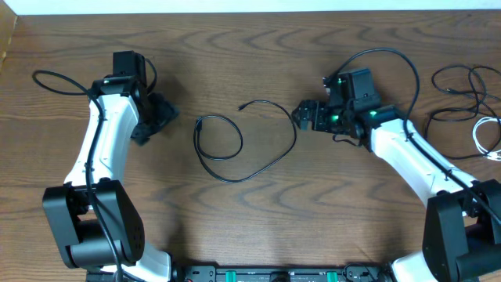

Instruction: Untangle cables

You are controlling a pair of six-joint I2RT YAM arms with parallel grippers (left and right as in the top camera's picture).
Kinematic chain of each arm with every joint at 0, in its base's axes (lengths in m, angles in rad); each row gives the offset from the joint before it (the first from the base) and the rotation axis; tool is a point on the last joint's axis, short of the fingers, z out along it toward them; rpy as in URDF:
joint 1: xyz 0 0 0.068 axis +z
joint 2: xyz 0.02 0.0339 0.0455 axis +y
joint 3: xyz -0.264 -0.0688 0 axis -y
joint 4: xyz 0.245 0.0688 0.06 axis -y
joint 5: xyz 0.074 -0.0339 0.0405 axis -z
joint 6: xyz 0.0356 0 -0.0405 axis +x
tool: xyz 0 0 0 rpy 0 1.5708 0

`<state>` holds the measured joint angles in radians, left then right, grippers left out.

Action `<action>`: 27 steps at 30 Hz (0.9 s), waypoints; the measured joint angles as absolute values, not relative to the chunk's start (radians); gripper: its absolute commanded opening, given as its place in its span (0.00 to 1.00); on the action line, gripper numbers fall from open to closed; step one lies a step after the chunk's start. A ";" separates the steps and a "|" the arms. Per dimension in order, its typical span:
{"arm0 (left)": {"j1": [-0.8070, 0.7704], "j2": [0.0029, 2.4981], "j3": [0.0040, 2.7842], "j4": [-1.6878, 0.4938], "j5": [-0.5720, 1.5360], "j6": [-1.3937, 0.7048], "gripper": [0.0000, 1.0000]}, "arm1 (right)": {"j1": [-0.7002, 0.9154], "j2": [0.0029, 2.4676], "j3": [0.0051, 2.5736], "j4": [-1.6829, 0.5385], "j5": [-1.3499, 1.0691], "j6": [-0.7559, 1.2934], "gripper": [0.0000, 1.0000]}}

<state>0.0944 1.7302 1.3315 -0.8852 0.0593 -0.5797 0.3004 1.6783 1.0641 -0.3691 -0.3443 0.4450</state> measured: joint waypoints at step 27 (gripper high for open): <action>-0.319 1.752 1.103 -0.364 0.104 -0.654 0.12 | 0.324 1.679 1.064 -0.360 -0.344 0.445 0.99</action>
<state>-0.3191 1.7519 1.1034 -0.3637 0.1036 -0.6544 0.3241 1.6787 1.0641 -0.3595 -0.3443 0.4450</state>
